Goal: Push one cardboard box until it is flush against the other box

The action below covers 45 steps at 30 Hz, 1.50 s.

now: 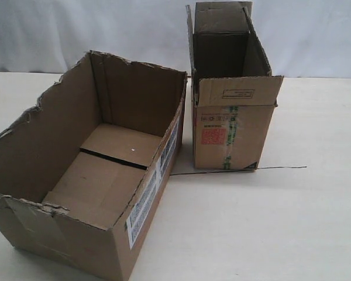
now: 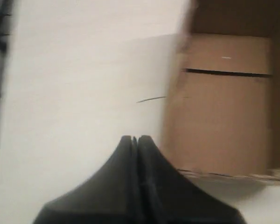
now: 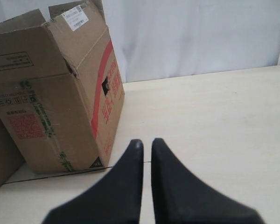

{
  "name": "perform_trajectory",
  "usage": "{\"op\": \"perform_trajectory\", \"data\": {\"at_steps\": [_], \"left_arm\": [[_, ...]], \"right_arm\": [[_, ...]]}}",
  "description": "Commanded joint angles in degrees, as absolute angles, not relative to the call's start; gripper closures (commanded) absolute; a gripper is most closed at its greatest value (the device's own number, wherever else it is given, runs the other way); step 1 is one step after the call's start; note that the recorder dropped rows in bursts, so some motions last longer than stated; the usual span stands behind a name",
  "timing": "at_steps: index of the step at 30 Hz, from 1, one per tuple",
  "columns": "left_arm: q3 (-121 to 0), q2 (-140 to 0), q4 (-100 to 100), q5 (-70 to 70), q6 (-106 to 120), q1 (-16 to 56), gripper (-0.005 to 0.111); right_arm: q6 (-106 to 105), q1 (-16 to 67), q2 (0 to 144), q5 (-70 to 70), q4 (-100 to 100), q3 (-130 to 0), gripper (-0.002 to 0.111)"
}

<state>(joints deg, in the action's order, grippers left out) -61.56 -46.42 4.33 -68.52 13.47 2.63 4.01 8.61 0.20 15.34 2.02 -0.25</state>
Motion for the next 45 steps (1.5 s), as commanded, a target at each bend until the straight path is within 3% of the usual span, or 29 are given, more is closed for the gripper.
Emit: {"op": "perform_trajectory", "data": {"at_steps": [1, 5, 11, 15, 25, 39, 43, 45], "left_arm": [[-61.3, -48.2, 19.1, -70.0, 19.6, 6.4, 0.107], [-60.8, -49.8, 15.9, -70.0, 19.8, 12.7, 0.107], [-61.7, -57.1, -19.9, -70.0, 8.1, 13.5, 0.107], [-61.4, -62.5, -9.3, -70.0, 15.4, 12.6, 0.107], [-62.5, -68.6, -8.3, -70.0, 16.3, 10.6, 0.107], [-60.7, -81.0, 8.7, -70.0, 24.3, 10.6, 0.107], [-61.0, -81.0, 3.9, -69.2, 24.4, 10.6, 0.107], [-67.4, -80.3, -5.1, -70.0, 20.1, 10.6, 0.107]], "right_arm": [[3.4, 8.8, 0.0, 15.0, 2.1, 0.0, 0.103], [3.4, 8.8, 0.0, 15.0, 2.1, 0.0, 0.103], [3.4, 8.8, 0.0, 15.0, 2.1, 0.0, 0.103], [3.4, 8.8, 0.0, 15.0, 2.1, 0.0, 0.103], [3.4, 8.8, 0.0, 15.0, 2.1, 0.0, 0.103], [3.4, 8.8, 0.0, 15.0, 2.1, 0.0, 0.103], [3.4, 8.8, 0.0, 15.0, 2.1, 0.0, 0.103], [3.4, 8.8, 0.0, 15.0, 2.1, 0.0, 0.103]]}}
